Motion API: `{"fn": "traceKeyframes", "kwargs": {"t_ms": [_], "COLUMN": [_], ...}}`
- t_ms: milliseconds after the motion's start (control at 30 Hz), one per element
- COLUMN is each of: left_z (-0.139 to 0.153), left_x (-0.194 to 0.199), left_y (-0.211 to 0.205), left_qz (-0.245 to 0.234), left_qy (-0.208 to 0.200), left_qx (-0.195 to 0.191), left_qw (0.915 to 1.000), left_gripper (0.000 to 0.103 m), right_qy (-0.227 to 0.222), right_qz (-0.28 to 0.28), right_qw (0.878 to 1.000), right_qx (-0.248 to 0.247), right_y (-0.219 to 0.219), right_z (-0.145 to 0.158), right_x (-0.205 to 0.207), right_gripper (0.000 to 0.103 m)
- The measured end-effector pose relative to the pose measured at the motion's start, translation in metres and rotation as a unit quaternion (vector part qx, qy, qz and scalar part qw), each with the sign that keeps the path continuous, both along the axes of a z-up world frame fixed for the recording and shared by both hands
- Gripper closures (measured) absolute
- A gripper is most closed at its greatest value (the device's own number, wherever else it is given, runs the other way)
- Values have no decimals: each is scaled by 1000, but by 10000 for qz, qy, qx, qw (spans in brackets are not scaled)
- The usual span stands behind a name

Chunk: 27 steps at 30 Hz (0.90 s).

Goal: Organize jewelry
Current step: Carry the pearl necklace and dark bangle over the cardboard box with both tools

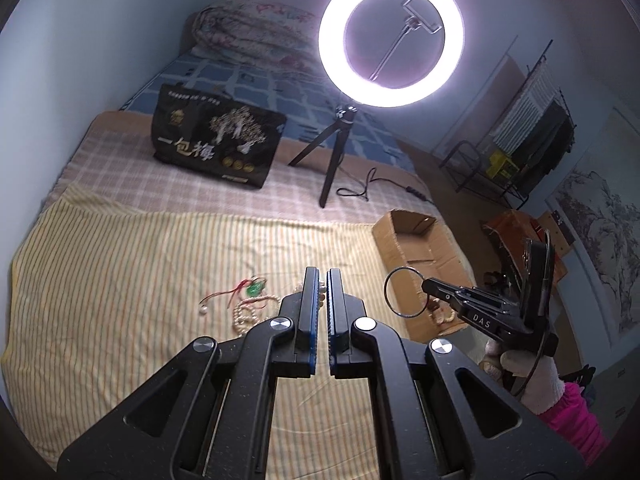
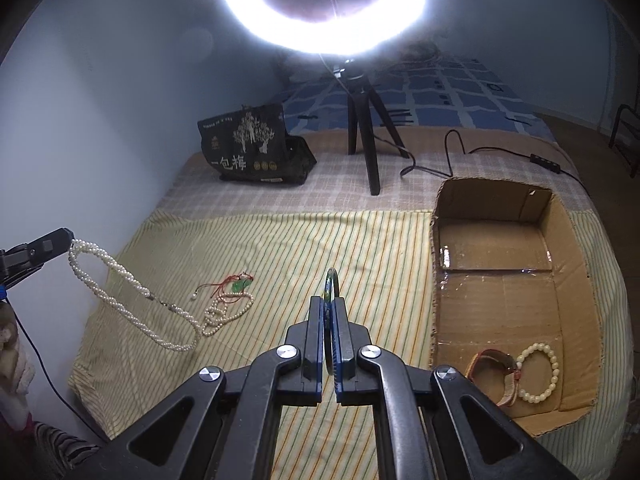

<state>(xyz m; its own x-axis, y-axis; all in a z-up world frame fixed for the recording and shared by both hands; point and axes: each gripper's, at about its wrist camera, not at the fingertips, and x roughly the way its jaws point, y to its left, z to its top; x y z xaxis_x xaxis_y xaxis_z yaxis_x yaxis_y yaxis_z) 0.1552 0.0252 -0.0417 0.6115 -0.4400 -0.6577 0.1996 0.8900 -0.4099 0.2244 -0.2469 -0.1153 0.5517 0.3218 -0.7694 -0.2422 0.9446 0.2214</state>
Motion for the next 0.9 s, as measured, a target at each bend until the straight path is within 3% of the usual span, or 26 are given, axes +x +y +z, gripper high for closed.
{"fn": "traceKeyframes", "kwargs": {"t_ms": [500, 900], "left_z": [33, 69], "left_x": [16, 49], "left_y": [-55, -130], "left_qz": [-450, -931], "left_qy": [-290, -475], "left_qx": [61, 52], "left_qw": [9985, 9945], "left_gripper": [102, 102], "right_qy": [-251, -400], "right_qz": [-326, -914], "right_qw": [9990, 9949], "right_qx": [170, 147], "right_y": [-58, -129], "right_z": [24, 37], "right_x": [-20, -39], "right_gripper": [102, 102]}}
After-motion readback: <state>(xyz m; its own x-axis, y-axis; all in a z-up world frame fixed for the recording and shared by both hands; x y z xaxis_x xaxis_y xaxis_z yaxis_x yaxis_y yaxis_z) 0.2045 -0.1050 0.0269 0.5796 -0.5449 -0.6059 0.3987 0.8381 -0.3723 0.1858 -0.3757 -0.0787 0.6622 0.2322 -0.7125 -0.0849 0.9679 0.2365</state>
